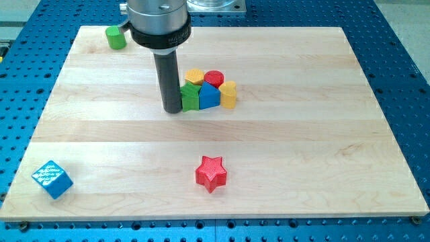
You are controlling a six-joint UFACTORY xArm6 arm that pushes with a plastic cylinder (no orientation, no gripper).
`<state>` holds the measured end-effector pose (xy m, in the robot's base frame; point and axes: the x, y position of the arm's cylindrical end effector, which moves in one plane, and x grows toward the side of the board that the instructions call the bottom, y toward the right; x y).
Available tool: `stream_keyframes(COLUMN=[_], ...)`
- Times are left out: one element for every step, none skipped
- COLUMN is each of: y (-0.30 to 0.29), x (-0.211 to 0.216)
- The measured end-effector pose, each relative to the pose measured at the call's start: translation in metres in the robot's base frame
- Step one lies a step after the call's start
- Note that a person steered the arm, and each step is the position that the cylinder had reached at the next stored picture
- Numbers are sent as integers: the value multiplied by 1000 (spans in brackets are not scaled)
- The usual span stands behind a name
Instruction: Move the green circle to the left of the hexagon
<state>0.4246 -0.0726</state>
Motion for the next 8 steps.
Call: stream_keyframes(y=[-20,-104,-137,-163,-232,-231,-205,-146], x=[-5,-6,-41,-64,-49,-96,-150,-169])
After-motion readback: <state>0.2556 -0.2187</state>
